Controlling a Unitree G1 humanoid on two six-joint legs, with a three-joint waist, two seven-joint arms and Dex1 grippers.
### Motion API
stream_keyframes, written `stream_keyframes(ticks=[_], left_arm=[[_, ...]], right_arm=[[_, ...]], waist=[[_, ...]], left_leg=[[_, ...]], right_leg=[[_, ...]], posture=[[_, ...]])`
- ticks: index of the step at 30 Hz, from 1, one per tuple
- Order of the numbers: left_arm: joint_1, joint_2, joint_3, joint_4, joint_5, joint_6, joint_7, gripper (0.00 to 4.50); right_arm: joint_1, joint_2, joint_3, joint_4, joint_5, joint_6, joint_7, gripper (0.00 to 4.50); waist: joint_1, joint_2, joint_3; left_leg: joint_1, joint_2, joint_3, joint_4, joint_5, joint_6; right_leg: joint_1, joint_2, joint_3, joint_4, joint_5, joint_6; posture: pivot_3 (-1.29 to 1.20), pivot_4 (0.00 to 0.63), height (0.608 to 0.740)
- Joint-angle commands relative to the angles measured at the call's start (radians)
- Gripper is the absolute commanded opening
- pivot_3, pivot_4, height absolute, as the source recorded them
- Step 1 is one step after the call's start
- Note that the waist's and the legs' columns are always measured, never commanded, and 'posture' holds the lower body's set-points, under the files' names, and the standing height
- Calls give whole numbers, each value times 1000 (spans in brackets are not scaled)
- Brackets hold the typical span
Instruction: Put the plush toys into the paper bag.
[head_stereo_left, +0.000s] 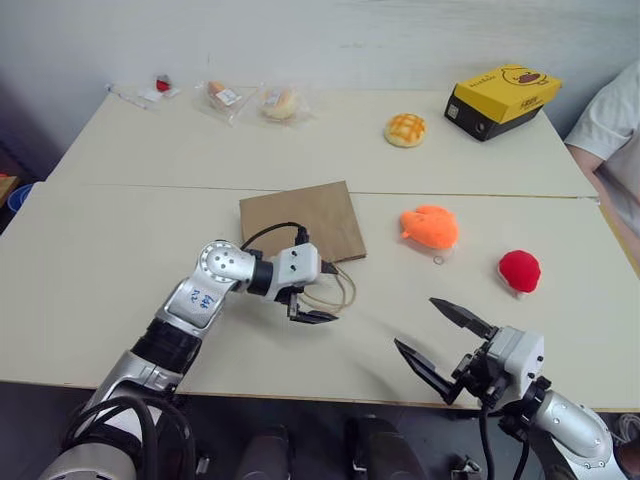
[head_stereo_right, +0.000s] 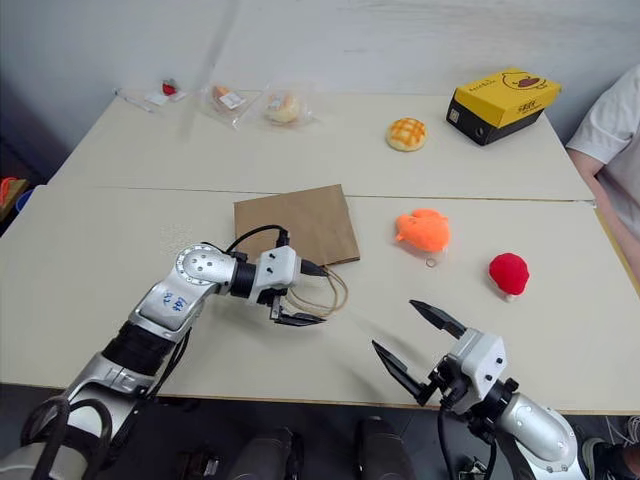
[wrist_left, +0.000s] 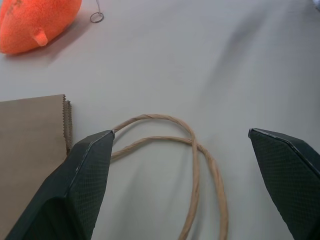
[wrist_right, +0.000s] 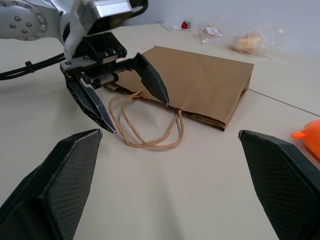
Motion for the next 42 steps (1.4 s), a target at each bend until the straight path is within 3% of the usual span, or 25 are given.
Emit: stream_keyframes(ticks=[1, 10, 38, 42], left_arm=[[-18, -6, 9, -1, 11, -13, -10, 4100], [3, 21, 0, 3, 53, -32, -46, 1317], [-18, -8, -38, 55, 131, -24, -45, 1317], [-23, -13, 0, 51, 86, -28, -57, 169]], right_arm=[[16, 0, -14, -45, 10, -8, -5, 4500], [10, -1, -17, -41, 12, -5, -11, 4500], [34, -2, -28, -46, 17, -8, -10, 4500], [41, 2, -29, -41, 14, -16, -10, 4500]], waist=[[0, 0, 0], [-1, 0, 0], [0, 0, 0], [0, 0, 0]], left_leg=[[0, 0, 0, 0, 0, 0], [0, 0, 0, 0, 0, 0], [0, 0, 0, 0, 0, 0], [0, 0, 0, 0, 0, 0]], right_leg=[[0, 0, 0, 0, 0, 0], [0, 0, 0, 0, 0, 0], [0, 0, 0, 1, 0, 0], [0, 0, 0, 1, 0, 0]], posture=[[0, 150, 740], [0, 150, 740], [0, 150, 740], [0, 150, 740]])
